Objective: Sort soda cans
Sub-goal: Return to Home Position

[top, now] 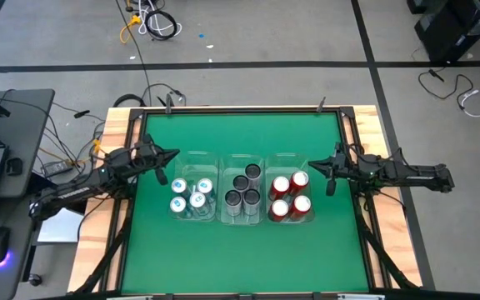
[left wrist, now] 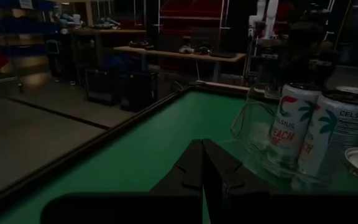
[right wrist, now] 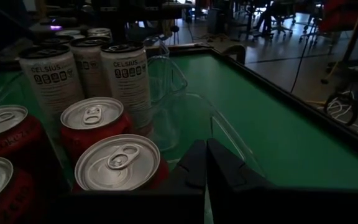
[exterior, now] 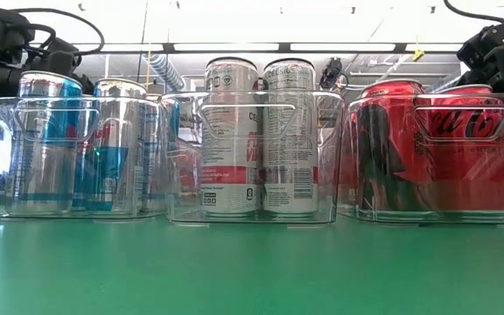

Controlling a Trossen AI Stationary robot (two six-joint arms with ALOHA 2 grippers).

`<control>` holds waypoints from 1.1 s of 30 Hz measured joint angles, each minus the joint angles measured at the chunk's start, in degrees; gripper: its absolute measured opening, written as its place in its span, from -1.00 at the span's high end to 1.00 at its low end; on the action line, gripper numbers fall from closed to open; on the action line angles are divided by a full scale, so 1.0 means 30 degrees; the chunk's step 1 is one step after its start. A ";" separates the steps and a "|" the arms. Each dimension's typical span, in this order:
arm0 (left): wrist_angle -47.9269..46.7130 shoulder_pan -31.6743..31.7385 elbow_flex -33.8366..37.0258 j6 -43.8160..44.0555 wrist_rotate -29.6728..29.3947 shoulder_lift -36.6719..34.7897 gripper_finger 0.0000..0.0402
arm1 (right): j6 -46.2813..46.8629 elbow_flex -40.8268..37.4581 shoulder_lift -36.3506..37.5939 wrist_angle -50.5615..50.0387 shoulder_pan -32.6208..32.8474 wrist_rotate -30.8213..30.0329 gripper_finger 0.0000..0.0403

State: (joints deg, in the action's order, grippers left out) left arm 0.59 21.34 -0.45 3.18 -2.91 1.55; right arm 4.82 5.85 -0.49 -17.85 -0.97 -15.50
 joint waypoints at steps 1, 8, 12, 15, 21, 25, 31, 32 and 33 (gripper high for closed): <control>0.0038 0.0000 0.0000 0.0000 -0.0002 -0.0004 0.99 | 0.0000 0.0000 0.0000 0.0009 0.0000 0.0013 0.99; 0.0920 0.0000 0.0007 0.0014 -0.0076 -0.0011 0.99 | 0.0044 0.0000 0.0000 0.0046 0.0000 0.0047 0.99; 0.0914 0.0000 0.0007 0.0015 -0.0068 -0.0011 0.99 | 0.0044 0.0000 0.0000 0.0055 0.0000 0.0055 0.98; 0.0914 0.0000 0.0007 0.0022 -0.0066 -0.0011 0.99 | 0.0044 0.0000 0.0000 0.0060 0.0000 0.0055 0.98; 0.0950 0.0000 0.0007 0.0022 -0.0061 -0.0011 0.99 | 0.0044 0.0000 0.0000 0.0060 0.0003 0.0069 1.00; 0.0957 0.0000 0.0007 0.0027 -0.0054 -0.0011 0.99 | 0.0044 -0.0006 0.0000 0.0067 0.0000 0.0076 0.98; 0.0965 0.0000 0.0007 0.0029 -0.0042 -0.0011 0.99 | 0.0044 -0.0004 0.0000 0.0067 0.0007 0.0091 0.97; 0.0965 0.0000 0.0007 0.0029 -0.0039 -0.0011 0.99 | 0.0044 -0.0007 0.0000 0.0067 0.0006 0.0091 0.97; 0.0965 0.0000 0.0007 0.0029 -0.0039 -0.0011 0.99 | 0.0044 -0.0006 0.0000 0.0067 0.0007 0.0091 0.98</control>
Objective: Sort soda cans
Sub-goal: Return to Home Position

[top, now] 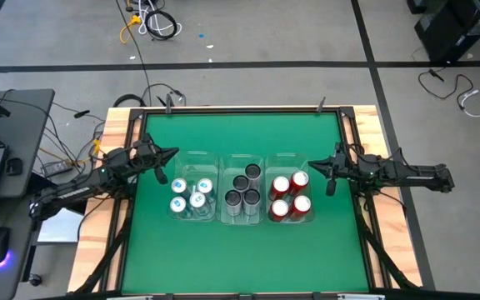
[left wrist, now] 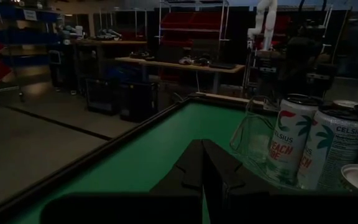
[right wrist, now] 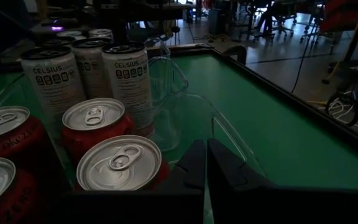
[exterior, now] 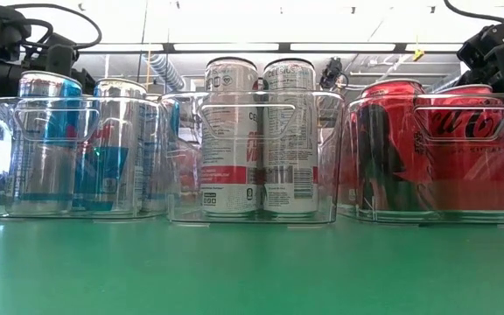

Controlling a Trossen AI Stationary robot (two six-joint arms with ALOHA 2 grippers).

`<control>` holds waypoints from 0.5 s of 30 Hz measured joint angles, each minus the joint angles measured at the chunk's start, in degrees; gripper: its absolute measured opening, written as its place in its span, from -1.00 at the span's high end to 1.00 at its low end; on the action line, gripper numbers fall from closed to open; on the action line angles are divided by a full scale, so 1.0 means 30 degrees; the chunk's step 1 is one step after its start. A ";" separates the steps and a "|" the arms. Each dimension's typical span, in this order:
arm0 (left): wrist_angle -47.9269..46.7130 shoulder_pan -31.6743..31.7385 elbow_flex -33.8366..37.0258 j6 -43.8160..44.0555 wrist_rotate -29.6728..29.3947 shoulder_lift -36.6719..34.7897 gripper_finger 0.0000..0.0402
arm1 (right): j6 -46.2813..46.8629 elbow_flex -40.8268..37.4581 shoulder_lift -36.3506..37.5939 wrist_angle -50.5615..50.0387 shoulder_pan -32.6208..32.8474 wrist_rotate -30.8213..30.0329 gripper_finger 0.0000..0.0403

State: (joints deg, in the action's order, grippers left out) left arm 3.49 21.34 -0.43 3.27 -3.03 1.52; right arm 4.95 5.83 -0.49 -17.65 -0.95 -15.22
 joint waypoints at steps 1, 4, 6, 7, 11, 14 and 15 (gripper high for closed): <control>0.0000 0.0000 0.0000 0.0000 0.0008 0.0000 0.99 | 0.0000 -0.0001 0.0000 0.0000 0.0000 0.0000 0.98; 0.0004 0.0000 0.0000 0.0000 0.0058 0.0000 0.99 | 0.0000 -0.0001 0.0000 0.0000 -0.0007 0.0000 0.99; 0.0007 0.0000 0.0007 0.0000 0.0058 0.0000 0.99 | 0.0000 -0.0001 0.0000 0.0000 0.0000 0.0000 0.99; 0.0007 0.0000 0.0006 0.0000 0.0058 0.0000 0.99 | 0.0000 0.0000 0.0000 0.0000 0.0000 0.0004 1.00; 0.0007 0.0000 0.0007 0.0000 0.0057 0.0000 0.99 | 0.0000 -0.0001 0.0000 0.0000 0.0000 0.0007 1.00; 0.0008 0.0000 0.0007 0.0000 0.0051 0.0000 0.99 | 0.0000 -0.0001 0.0000 0.0000 0.0000 0.0006 0.99; 0.0007 0.0000 0.0007 0.0000 0.0051 0.0000 0.99 | 0.0000 -0.0001 0.0000 0.0000 0.0000 0.0007 0.98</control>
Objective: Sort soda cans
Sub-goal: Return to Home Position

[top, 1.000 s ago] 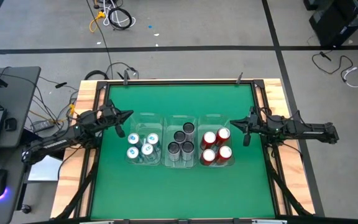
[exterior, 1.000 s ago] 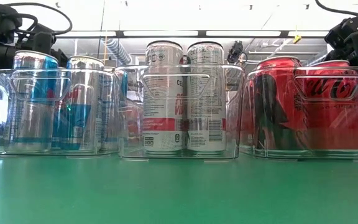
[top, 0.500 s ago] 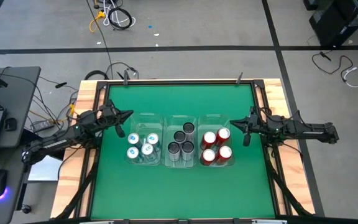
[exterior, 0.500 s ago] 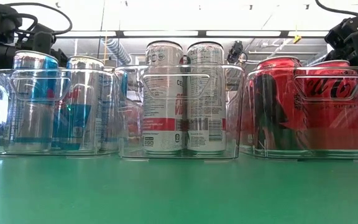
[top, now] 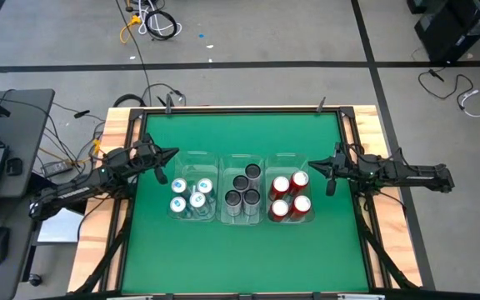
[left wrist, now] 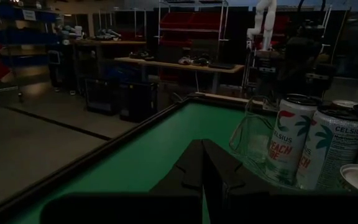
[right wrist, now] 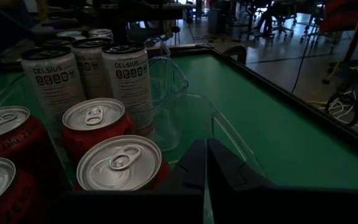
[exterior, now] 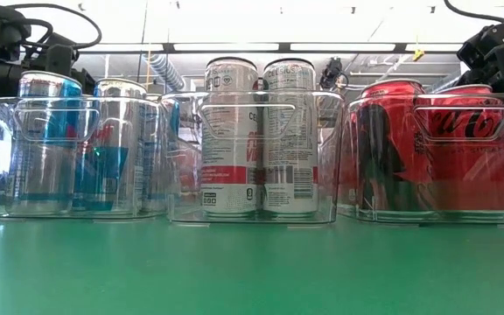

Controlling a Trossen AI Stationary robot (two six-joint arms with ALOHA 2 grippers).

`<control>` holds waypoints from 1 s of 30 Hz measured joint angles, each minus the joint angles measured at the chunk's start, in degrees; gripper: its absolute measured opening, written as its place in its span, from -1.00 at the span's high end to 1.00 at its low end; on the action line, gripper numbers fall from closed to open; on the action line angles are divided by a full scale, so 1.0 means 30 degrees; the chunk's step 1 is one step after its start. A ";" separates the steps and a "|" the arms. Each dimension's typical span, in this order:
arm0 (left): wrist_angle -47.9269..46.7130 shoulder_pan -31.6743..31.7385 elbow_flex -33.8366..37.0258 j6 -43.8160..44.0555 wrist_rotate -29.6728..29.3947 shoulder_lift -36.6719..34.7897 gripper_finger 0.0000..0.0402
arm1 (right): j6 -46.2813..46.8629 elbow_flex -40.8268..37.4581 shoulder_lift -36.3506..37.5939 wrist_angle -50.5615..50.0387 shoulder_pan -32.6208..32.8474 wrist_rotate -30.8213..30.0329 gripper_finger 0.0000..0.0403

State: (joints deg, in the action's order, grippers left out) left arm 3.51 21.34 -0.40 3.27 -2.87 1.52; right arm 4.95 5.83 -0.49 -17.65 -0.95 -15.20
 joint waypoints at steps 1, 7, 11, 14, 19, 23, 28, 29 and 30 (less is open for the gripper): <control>0.0000 0.0000 0.0000 0.0000 0.0000 -0.0007 0.99 | 0.0000 -0.0001 0.0000 0.0000 0.0000 -0.0003 0.98; 0.0004 0.0000 0.0000 0.0001 0.0000 -0.0004 0.99 | 0.0000 -0.0001 0.0000 0.0000 -0.0002 -0.0003 0.97; 0.0007 0.0000 0.0000 0.0006 -0.0001 -0.0007 0.99 | 0.0000 -0.0001 0.0000 0.0000 0.0000 -0.0005 0.98; 0.0005 0.0000 0.0000 0.0000 -0.0007 -0.0005 0.99 | 0.0000 -0.0001 0.0000 0.0000 -0.0003 -0.0006 0.99; 0.0002 0.0000 0.0000 0.0002 -0.0007 -0.0007 0.99 | 0.0000 -0.0001 0.0000 0.0000 0.0000 -0.0007 0.99; 0.0007 0.0000 0.0000 0.0000 -0.0014 -0.0007 0.99 | 0.0000 -0.0001 0.0000 0.0000 -0.0001 -0.0007 0.96; 0.0007 0.0000 0.0000 0.0005 -0.0015 -0.0007 0.99 | 0.0000 -0.0001 0.0000 0.0000 -0.0006 -0.0001 0.96; 0.0005 0.0000 0.0000 0.0003 -0.0015 -0.0007 0.99 | 0.0000 -0.0001 0.0000 0.0000 0.0000 -0.0007 0.97; 0.0007 0.0000 0.0000 0.0000 -0.0015 -0.0007 0.99 | 0.0000 -0.0001 0.0000 0.0000 -0.0001 -0.0006 0.97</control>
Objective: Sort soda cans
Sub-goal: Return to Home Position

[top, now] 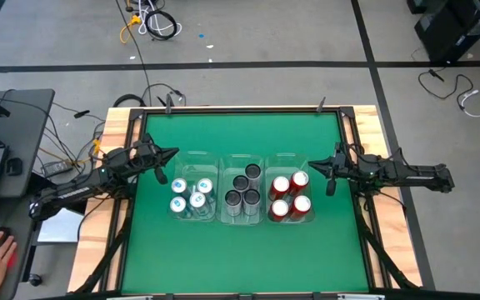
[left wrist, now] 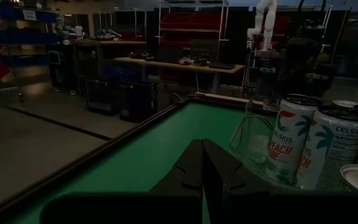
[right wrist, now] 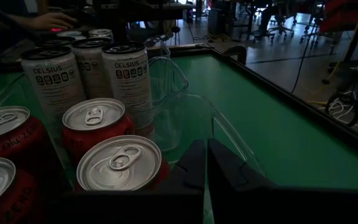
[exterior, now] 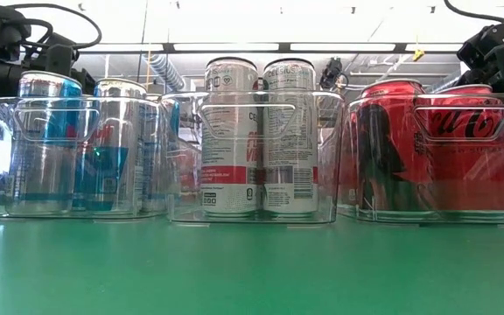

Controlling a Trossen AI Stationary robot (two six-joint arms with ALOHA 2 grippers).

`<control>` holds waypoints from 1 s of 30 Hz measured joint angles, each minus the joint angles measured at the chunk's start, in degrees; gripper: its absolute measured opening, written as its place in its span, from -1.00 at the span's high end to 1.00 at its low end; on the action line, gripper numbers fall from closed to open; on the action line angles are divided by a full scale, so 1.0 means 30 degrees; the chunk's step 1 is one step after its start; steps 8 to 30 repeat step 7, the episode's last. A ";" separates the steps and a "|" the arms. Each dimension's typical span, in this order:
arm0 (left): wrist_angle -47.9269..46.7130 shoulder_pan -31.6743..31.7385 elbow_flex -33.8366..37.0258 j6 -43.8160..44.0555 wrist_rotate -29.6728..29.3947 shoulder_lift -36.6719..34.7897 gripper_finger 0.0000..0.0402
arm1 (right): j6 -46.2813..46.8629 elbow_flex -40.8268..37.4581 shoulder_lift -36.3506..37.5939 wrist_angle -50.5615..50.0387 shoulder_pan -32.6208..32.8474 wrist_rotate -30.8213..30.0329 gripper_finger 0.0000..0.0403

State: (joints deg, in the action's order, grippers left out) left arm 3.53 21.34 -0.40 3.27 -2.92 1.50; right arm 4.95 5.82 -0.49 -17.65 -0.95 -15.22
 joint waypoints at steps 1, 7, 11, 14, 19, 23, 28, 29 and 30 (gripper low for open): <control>0.0000 0.0000 0.0000 0.0000 0.0000 0.0000 0.99 | 0.0000 0.0000 0.0000 0.0000 0.0001 0.0003 0.97; 0.0000 0.0000 0.0000 0.0004 -0.0004 0.0004 0.99 | 0.0000 0.0000 0.0000 0.0000 0.0001 -0.0001 0.99; 0.0000 0.0000 0.0000 0.0004 -0.0004 0.0004 0.99 | 0.0000 0.0000 0.0000 0.0000 0.0001 -0.0001 0.99; 0.0000 0.0000 0.0000 0.0004 -0.0004 0.0004 0.99 | 0.0000 0.0000 0.0000 0.0000 0.0001 -0.0001 0.99; 0.0000 0.0000 0.0000 0.0004 -0.0004 0.0004 0.99 | 0.0000 0.0000 0.0000 0.0000 0.0001 -0.0001 0.99; 0.0000 0.0000 0.0000 0.0004 -0.0004 0.0004 0.99 | 0.0000 0.0000 0.0000 0.0000 0.0001 -0.0001 0.99; 0.0000 0.0000 0.0000 0.0004 -0.0004 0.0004 0.99 | 0.0000 0.0000 0.0000 0.0000 0.0001 -0.0001 0.99; 0.0000 0.0000 0.0000 0.0004 -0.0004 0.0004 0.99 | 0.0000 0.0000 0.0000 0.0000 0.0001 -0.0001 0.99; 0.0000 0.0000 0.0000 0.0004 -0.0004 0.0004 0.99 | 0.0000 0.0000 0.0000 0.0000 0.0001 -0.0001 0.99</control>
